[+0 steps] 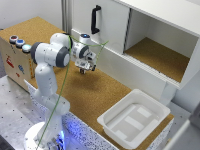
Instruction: Rotate right the purple block
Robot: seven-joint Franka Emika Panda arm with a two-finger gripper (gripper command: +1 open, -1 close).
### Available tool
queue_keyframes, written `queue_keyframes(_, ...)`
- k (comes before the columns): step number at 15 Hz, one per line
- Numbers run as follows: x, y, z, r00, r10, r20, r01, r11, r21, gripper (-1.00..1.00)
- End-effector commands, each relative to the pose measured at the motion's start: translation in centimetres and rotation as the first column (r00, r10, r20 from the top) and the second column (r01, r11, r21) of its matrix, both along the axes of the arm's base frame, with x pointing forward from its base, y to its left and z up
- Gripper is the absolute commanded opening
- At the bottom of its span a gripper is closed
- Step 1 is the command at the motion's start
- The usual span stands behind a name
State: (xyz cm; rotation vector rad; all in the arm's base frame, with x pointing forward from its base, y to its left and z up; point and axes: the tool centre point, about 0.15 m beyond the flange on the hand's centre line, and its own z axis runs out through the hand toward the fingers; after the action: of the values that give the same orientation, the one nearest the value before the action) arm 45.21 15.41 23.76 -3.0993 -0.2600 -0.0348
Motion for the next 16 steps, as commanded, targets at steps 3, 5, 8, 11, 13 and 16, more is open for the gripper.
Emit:
queue_keyframes(3,-0.1,-1.0,-1.0,0.846,-0.531,-0.045,0.531,0.847,-0.012,-1.0)
queue_keyframes(5,-0.1,-0.5,-2.1,0.731,-0.679,-0.061,0.681,0.732,0.013,-1.0)
queue_keyframes(8,-0.6,-0.7,-3.9,0.525,-0.848,-0.068,0.847,0.529,-0.053,-1.0)
queue_keyframes(11,-1.6,-1.3,-3.8,0.122,-0.991,-0.052,0.991,0.124,-0.039,-1.0)
queue_keyframes(13,-1.3,-1.1,-3.2,-0.048,-0.998,-0.048,0.999,-0.048,-0.013,-1.0)
queue_keyframes(16,0.1,-0.7,-3.0,-0.119,-0.985,-0.123,0.993,-0.122,0.011,-1.0)
